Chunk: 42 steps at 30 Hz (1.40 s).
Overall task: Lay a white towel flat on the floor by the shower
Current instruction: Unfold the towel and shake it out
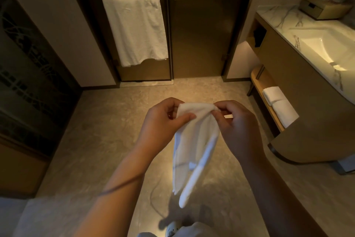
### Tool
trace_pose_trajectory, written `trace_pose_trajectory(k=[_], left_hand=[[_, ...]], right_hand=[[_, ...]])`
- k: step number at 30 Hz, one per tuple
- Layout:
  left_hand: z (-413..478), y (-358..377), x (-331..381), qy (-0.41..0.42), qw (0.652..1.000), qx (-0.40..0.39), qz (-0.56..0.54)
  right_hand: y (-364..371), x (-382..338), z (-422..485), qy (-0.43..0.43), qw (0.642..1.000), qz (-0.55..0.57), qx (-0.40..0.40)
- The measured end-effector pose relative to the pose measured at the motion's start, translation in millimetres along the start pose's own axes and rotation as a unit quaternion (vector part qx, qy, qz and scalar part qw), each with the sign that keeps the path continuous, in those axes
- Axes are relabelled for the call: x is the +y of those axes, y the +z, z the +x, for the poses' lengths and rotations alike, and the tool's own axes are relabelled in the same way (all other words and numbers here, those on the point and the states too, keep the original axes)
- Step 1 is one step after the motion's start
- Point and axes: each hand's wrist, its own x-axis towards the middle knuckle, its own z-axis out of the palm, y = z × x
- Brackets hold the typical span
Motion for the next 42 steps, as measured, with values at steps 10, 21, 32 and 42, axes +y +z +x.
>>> trace_pose_trajectory(k=[10, 21, 32, 42], left_hand=[[5, 16, 9, 0.047, 0.999, 0.005, -0.001], [-7, 13, 6, 0.037, 0.999, 0.002, -0.016], [-5, 15, 12, 0.089, 0.996, 0.016, 0.003], [-16, 20, -20, 0.061, 0.997, 0.013, 0.046]], right_hand=[[-8, -4, -4, -0.025, 0.998, 0.033, -0.036], [-12, -16, -4, 0.017, 0.996, 0.065, 0.064], [-13, -26, 0, -0.043, 0.996, 0.054, 0.056], [-30, -37, 12, -0.015, 0.986, 0.087, 0.144]])
